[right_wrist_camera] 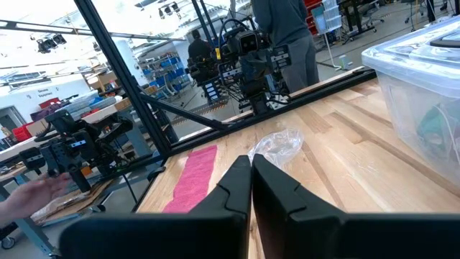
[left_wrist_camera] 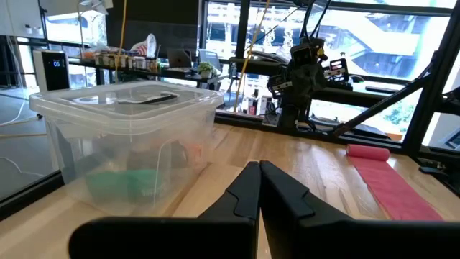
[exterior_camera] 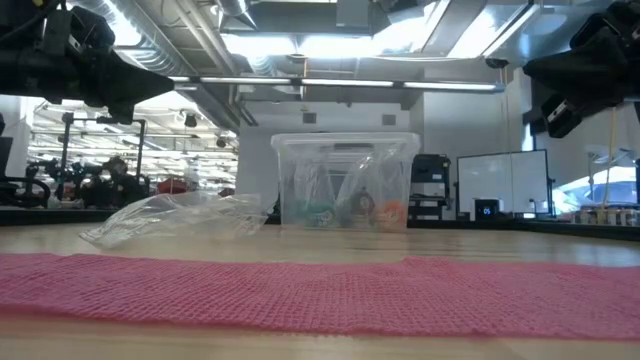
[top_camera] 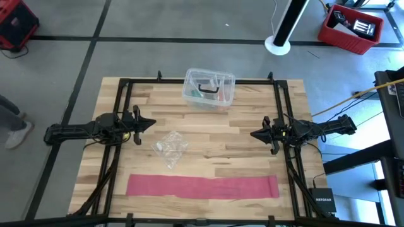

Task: Roll bandage
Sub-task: Roll the pink bandage

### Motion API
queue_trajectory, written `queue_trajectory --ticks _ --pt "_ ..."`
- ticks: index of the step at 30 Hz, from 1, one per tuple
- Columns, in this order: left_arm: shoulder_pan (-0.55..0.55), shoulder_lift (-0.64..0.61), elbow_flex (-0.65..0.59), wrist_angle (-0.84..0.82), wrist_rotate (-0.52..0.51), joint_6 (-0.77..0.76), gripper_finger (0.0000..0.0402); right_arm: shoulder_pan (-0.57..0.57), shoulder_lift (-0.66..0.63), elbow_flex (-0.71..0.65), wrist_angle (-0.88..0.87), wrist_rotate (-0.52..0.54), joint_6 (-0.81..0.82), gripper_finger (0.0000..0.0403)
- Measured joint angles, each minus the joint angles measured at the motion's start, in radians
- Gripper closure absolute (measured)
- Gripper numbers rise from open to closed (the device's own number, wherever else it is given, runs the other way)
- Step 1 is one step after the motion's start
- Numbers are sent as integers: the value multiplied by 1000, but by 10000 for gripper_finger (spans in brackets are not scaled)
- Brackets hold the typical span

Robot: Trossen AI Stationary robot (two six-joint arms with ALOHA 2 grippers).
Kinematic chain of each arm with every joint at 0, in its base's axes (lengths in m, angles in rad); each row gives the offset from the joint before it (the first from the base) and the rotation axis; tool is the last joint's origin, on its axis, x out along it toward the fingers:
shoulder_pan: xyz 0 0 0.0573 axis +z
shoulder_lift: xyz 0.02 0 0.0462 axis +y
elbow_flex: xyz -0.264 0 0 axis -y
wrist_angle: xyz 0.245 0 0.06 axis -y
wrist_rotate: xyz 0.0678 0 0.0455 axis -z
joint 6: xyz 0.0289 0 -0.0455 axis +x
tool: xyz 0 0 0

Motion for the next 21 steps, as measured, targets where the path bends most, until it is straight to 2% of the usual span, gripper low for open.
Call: queue_trajectory --ticks 5,10,12,14,16,18,21 --pt "0 0 0 0 -3 244 400 0 0 0 11 26 -1 386" --pt "0 0 0 3 -20 370 400 0 0 0 15 67 -7 386" --pt "0 0 0 3 -21 415 400 0 0 0 20 133 -28 386" --pt "0 0 0 3 -20 375 400 0 0 0 26 176 -6 386" --pt "-2 0 0 17 -1 243 400 0 0 0 28 171 40 386" --pt "-2 0 0 93 28 87 400 0 0 0 50 177 48 386" --pt "-1 0 0 234 29 -51 400 0 0 0 124 273 1 386"
